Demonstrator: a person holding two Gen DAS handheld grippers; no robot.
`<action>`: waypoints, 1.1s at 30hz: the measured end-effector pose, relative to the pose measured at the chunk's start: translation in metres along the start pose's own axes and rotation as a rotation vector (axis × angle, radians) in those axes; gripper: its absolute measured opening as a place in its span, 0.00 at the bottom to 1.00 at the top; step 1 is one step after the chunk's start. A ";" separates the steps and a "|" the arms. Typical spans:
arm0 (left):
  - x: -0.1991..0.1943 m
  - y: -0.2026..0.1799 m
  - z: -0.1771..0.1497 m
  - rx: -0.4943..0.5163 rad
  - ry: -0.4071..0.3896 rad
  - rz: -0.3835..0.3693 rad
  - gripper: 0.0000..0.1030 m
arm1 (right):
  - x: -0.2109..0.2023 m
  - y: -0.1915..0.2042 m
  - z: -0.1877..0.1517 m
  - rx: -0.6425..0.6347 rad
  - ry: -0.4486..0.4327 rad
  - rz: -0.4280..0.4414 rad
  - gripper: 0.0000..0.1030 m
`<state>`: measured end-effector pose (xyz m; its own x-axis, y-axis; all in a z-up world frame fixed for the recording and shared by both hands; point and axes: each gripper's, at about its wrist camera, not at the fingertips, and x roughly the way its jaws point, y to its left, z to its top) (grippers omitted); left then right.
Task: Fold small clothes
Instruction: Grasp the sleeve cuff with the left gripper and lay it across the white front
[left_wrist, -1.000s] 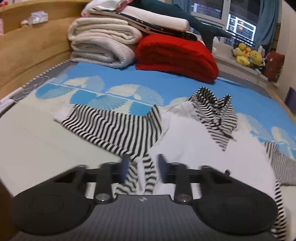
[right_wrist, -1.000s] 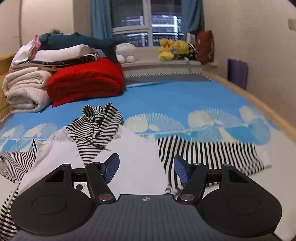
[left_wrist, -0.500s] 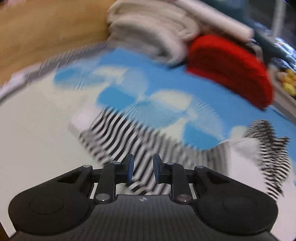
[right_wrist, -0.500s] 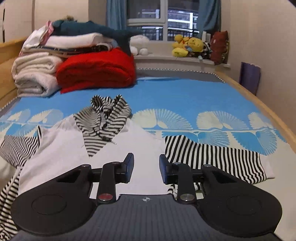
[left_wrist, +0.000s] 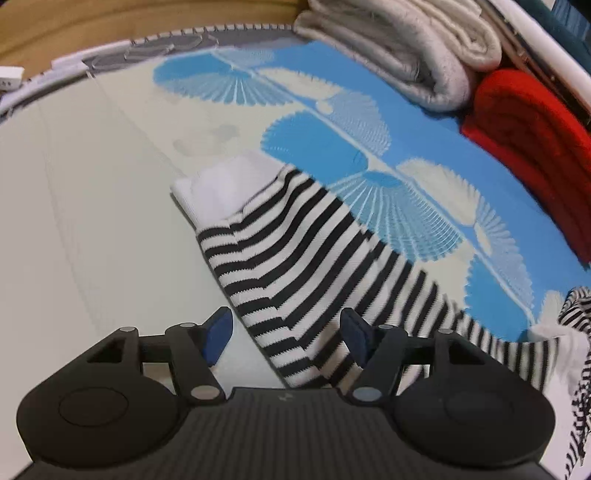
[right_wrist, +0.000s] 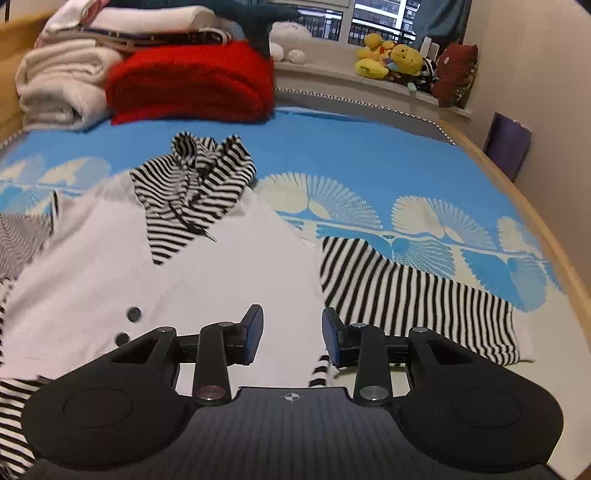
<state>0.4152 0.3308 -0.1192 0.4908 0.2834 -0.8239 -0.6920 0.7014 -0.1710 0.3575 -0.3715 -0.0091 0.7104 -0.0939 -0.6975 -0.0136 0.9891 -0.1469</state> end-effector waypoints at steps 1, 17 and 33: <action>0.007 0.001 0.000 0.005 0.016 0.008 0.68 | 0.002 -0.001 0.000 0.001 0.007 -0.005 0.36; -0.078 -0.087 0.000 0.268 -0.284 -0.113 0.04 | -0.006 0.002 0.000 0.021 -0.018 -0.002 0.36; -0.235 -0.263 -0.175 0.944 -0.064 -0.665 0.37 | -0.023 -0.029 -0.002 0.147 -0.064 -0.022 0.36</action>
<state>0.3889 -0.0344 0.0250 0.6543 -0.3114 -0.6891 0.3711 0.9262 -0.0662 0.3400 -0.3977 0.0101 0.7529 -0.1124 -0.6485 0.1016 0.9933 -0.0542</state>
